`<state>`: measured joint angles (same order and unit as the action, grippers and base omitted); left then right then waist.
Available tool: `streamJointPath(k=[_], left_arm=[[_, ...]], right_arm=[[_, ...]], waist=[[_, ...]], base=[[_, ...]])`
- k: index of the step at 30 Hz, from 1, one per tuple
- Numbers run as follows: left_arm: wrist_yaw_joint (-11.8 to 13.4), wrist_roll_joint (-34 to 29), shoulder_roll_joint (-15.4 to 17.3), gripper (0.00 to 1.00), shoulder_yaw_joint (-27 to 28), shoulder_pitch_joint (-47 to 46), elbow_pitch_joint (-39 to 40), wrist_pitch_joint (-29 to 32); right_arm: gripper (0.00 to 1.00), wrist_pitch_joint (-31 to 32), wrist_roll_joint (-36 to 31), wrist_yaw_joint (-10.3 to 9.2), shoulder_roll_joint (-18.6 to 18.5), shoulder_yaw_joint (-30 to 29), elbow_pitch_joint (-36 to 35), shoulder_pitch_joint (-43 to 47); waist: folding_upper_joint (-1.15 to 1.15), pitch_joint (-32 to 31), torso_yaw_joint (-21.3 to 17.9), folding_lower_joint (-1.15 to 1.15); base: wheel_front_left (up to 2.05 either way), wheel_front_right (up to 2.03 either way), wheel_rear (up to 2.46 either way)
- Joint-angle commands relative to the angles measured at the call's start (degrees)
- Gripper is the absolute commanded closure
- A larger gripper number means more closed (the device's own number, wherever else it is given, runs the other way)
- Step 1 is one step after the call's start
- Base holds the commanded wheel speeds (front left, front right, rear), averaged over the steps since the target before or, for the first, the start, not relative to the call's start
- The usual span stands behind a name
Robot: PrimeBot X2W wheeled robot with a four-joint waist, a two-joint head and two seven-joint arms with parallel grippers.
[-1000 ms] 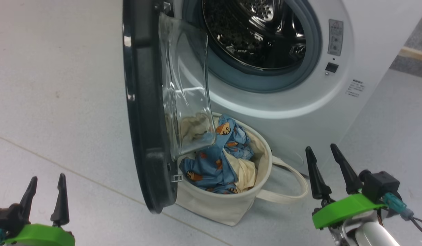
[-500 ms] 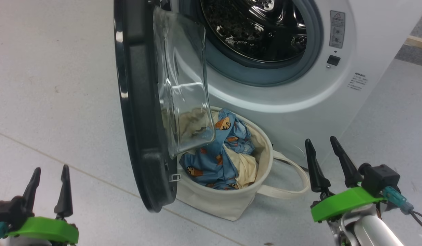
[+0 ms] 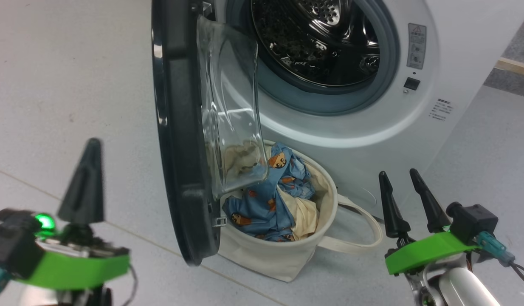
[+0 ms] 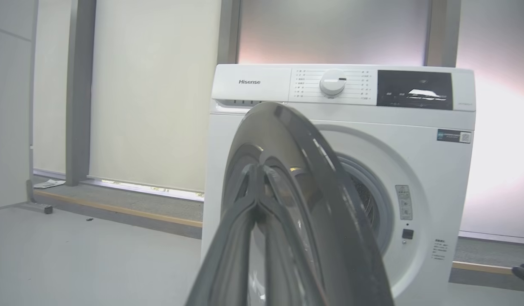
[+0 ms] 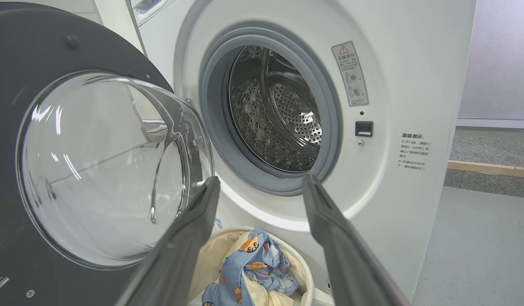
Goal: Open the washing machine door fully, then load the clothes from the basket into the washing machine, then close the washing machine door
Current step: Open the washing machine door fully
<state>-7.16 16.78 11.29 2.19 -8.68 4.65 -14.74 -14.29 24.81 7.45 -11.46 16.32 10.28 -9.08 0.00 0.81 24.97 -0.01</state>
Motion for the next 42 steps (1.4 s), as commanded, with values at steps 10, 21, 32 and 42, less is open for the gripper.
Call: streamJointPath(k=[10, 21, 32, 42], left_arm=[[-0.33, 2.82, 5.8, 1.0, -10.93, 1.61, 10.94, -0.26], [-0.33, 3.44, 6.19, 1.0, -16.31, 0.91, 7.97, -0.26], [-0.32, 3.1, 5.28, 1.0, -18.79, -0.75, -3.8, -0.26], [0.96, 3.16, 4.67, 1.0, -14.29, -0.81, -7.66, -0.26]], right_arm=[[0.0, -0.71, 0.56, 0.03, -0.15, 0.72, -2.33, -1.08], [0.0, -0.71, 0.56, 0.03, -0.43, 0.48, -2.28, -1.54], [0.0, -0.71, 0.01, 0.03, -2.03, 1.4, -1.77, -3.09], [0.0, -0.71, 0.11, 0.03, -2.28, 2.78, -1.7, -4.31]], waist=[[0.0, 0.02, -1.29, 0.01], [0.0, 1.4, -3.25, 0.01], [0.0, 2.8, -3.49, 0.01], [0.0, 3.39, -1.08, 0.01]], base=[[0.0, 0.0, 0.0], [0.0, 0.0, 0.0], [0.0, 0.0, 0.0], [0.0, 0.0, 0.0]])
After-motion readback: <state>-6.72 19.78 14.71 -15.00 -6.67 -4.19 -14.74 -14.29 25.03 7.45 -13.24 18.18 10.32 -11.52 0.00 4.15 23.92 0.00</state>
